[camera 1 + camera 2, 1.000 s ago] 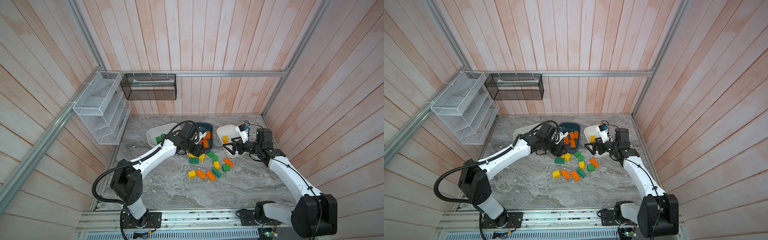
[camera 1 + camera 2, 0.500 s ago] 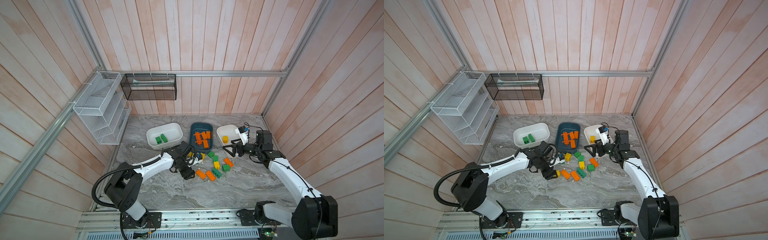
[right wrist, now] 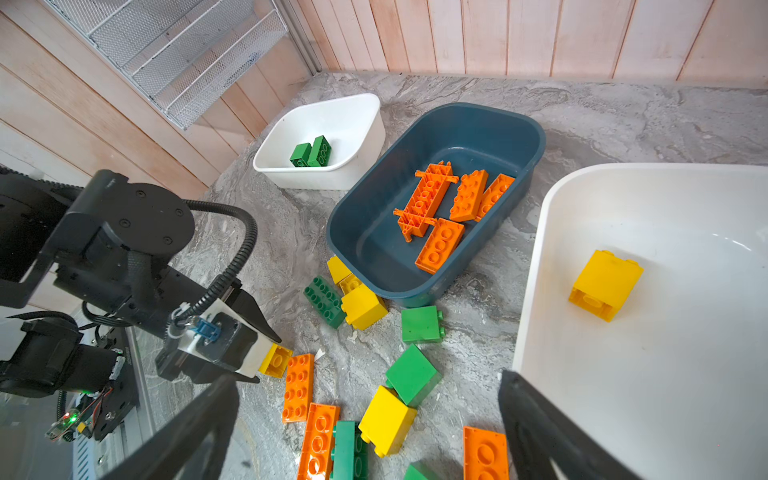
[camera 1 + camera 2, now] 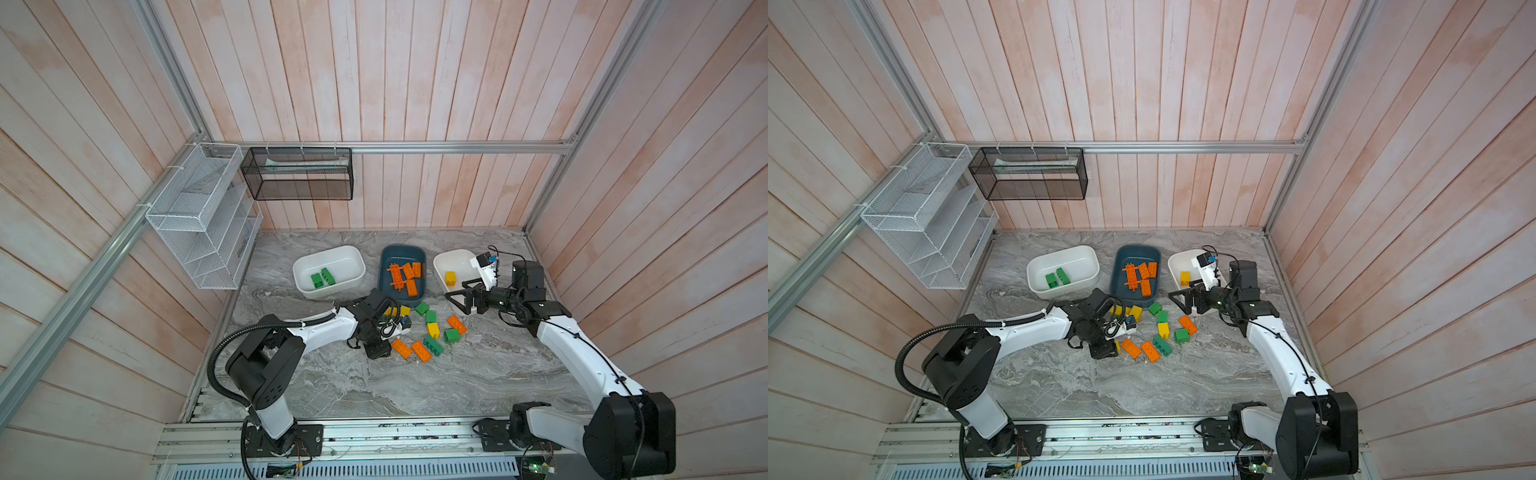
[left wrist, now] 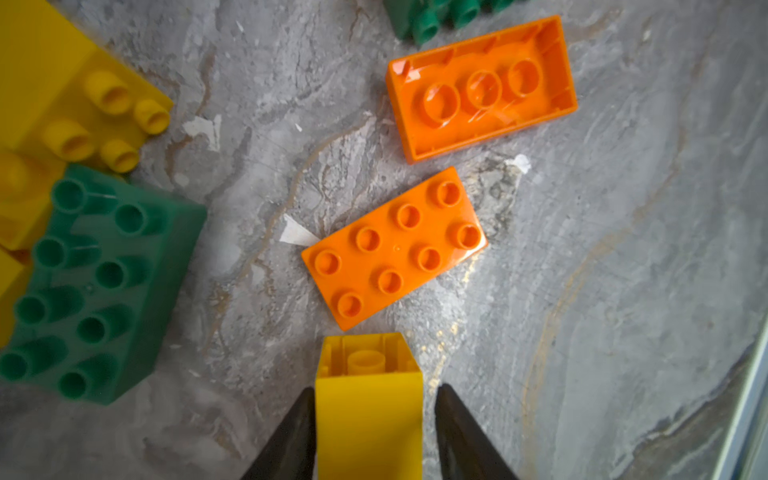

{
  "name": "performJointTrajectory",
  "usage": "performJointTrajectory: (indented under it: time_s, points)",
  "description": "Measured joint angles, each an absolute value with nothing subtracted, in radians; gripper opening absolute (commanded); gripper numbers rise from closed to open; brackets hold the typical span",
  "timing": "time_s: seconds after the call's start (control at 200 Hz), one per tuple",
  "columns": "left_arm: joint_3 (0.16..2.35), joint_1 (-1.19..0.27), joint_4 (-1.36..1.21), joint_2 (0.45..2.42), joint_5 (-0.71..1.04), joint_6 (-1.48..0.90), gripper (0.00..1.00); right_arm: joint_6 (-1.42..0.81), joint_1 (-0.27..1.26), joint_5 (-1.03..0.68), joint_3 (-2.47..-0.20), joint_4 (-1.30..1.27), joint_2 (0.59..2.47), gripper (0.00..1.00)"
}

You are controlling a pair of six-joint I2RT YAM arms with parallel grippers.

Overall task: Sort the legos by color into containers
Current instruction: 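Move the left gripper to the pile and grasp a yellow brick, then carry the yellow brick into the white tub nearest the right arm, release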

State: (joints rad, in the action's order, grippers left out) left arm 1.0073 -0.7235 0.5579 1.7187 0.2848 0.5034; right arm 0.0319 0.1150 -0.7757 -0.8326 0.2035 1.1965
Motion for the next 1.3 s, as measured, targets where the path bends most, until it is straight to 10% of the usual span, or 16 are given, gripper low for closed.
performJointTrajectory:
  time_s: [0.67, 1.3]
  points:
    - [1.483, -0.703, 0.698, 1.747, 0.348, 0.281, 0.26, 0.038, 0.055, -0.768, -0.835, 0.222, 1.176, 0.98]
    - [2.081, -0.730, 0.272, 2.346, 0.291, -0.244, 0.25, 0.029, -0.012, -0.659, -0.852, 0.225, 1.125, 0.98]
